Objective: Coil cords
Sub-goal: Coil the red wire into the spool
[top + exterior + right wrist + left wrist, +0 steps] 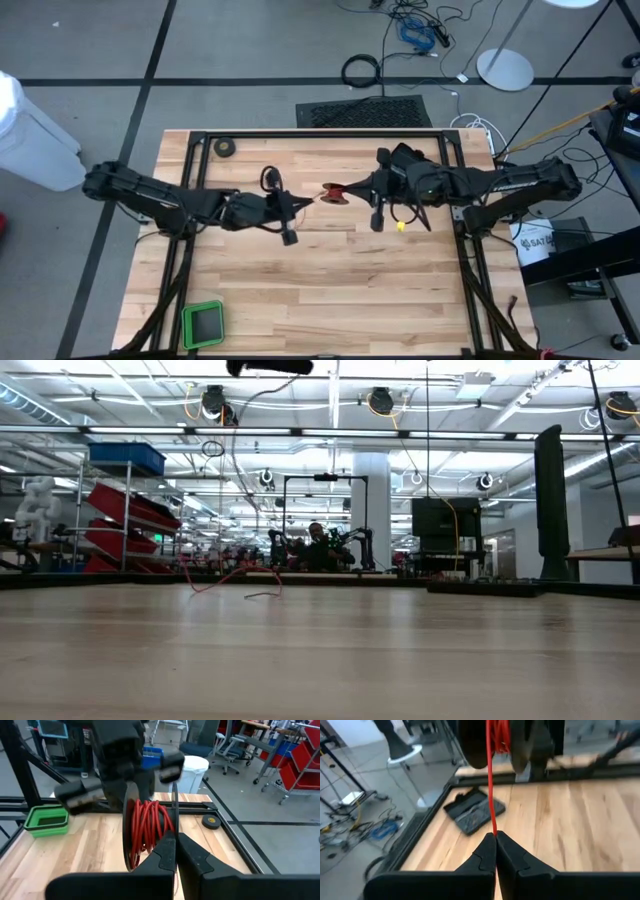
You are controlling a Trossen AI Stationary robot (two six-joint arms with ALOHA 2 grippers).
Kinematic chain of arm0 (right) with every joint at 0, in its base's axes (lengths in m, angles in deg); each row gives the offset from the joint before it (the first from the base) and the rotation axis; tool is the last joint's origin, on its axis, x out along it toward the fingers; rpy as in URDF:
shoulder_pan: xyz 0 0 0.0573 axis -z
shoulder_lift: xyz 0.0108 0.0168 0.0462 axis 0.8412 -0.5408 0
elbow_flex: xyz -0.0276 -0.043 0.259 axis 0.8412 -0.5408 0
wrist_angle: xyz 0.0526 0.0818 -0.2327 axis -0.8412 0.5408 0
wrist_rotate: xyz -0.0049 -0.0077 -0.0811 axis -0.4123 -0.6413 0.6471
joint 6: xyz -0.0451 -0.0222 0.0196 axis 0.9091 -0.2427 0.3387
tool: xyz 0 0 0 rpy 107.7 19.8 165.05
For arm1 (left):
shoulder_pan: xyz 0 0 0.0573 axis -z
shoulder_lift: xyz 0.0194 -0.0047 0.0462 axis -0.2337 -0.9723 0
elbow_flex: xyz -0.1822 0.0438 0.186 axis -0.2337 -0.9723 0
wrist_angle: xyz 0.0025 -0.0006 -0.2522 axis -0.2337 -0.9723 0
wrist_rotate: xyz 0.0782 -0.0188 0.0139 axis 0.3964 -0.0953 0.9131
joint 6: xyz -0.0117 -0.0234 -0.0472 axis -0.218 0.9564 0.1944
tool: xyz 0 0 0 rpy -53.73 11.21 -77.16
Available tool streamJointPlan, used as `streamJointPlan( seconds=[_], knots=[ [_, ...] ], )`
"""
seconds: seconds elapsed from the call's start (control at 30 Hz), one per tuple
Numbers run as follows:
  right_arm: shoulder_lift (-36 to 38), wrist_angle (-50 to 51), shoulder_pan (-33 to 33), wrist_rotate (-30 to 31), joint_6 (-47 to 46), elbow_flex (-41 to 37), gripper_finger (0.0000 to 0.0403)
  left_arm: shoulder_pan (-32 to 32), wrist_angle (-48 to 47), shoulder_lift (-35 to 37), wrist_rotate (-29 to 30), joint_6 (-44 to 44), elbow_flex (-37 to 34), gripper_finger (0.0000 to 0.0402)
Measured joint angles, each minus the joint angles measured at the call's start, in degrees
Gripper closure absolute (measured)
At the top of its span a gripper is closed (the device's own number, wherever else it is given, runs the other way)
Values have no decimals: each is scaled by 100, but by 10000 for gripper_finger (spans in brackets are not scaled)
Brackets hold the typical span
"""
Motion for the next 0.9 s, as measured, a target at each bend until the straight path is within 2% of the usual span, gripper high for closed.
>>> streamJointPlan(
  seconds=[0.17, 0.3, 0.43, 0.63, 0.77, 0.9],
  knots=[
    [14, -72, -24, 14, -51, 3, 403, -150, 1591, -171, -147, -19, -469, 398],
    [10, -205, -24, 73, -155, 4, 403, -221, 2145, -429, -417, -4, -562, 398],
    [6, -228, -24, 191, -154, 4, 403, -221, 2308, -717, -556, -2, -562, 391],
    [7, -201, -24, 201, -149, 4, 402, -64, 2212, -792, -490, 209, -565, 340],
    [6, -138, -24, 201, -104, 4, 402, 232, 2011, -666, -271, 351, -567, 310],
    [8, -49, -24, 201, -66, 7, 402, 585, 1836, -656, 169, 456, -567, 302]
  ],
)
